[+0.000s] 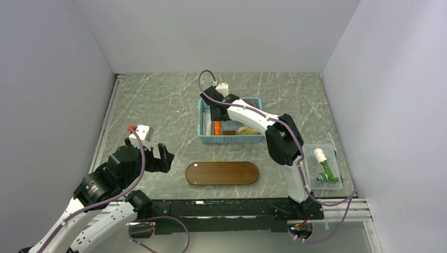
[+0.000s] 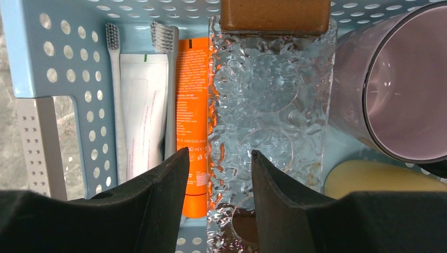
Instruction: Prepare toiletry sets of a toothbrush and toothpaste on the tray
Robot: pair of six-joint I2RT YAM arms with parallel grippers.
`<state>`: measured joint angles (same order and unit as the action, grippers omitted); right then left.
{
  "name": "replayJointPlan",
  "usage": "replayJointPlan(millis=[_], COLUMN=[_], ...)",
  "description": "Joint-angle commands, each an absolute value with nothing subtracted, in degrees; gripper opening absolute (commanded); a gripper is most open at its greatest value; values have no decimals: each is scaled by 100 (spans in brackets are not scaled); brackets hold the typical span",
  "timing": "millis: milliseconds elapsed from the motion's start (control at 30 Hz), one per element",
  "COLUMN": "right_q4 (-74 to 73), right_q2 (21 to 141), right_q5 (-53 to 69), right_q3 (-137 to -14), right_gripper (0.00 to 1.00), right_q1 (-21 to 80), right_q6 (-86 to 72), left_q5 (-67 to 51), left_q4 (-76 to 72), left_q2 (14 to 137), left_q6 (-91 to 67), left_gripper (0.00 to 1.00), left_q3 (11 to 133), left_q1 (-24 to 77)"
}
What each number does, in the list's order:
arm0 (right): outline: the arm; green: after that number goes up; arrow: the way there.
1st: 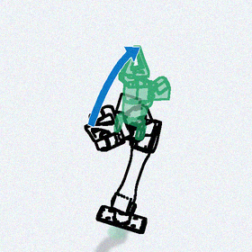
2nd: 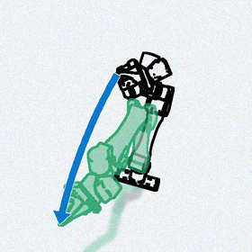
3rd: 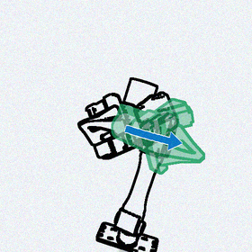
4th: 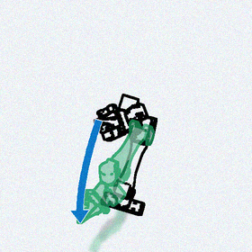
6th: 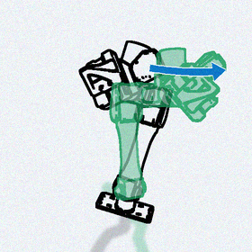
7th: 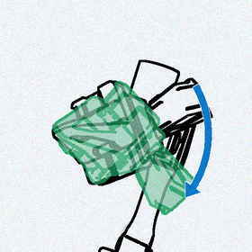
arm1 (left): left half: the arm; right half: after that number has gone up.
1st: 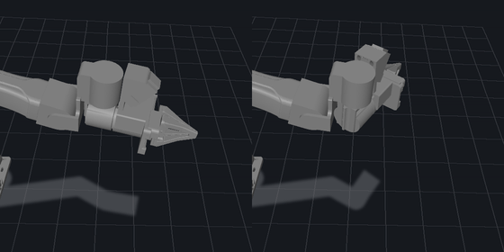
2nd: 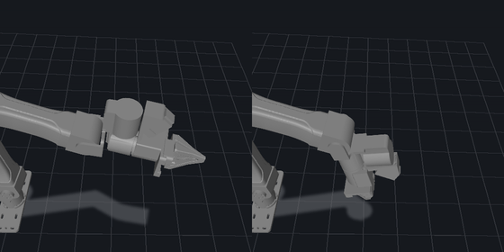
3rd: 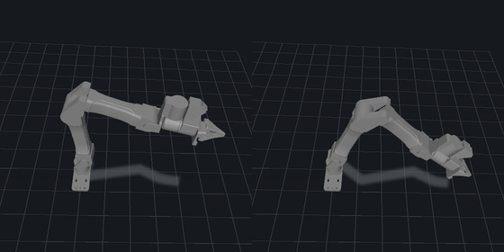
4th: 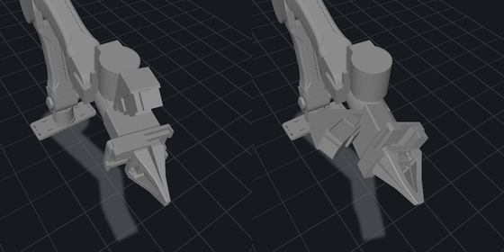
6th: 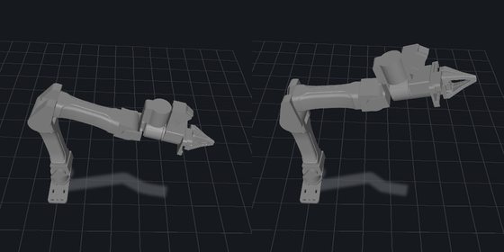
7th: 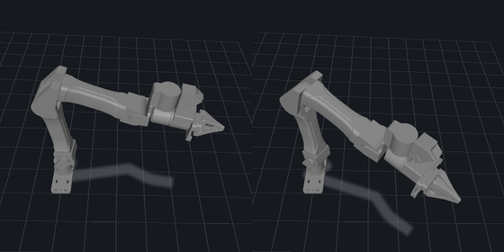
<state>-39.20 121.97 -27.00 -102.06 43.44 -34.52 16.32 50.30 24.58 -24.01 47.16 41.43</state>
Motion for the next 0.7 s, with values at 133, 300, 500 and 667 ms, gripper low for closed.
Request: replayJointPlan(millis=[133, 300, 500, 667], right_q4=[-3927, -3883, -3877, -3855], right_q2=[12410, 12472, 12499, 12479], right_q5=[-2824, -2795, -2769, -2761], right_q3=[-10485, -10483, -10474, -10481], right_gripper=[48, 44, 34, 18], right_q1=[4352, 4337, 4292, 4278], right_q6=[-3507, -3499, -3477, -3427], left_q5=[1533, 1535, 1538, 1546], left_q4=[4772, 4766, 4770, 4770], left_q2=[2432, 2447, 2437, 2446], left_q6=[-2294, -2294, -2294, -2294], left_gripper=[99, 99, 99, 99], left_q3=[4693, 4698, 4699, 4693], left_q1=[4155, 4150, 4155, 4156])
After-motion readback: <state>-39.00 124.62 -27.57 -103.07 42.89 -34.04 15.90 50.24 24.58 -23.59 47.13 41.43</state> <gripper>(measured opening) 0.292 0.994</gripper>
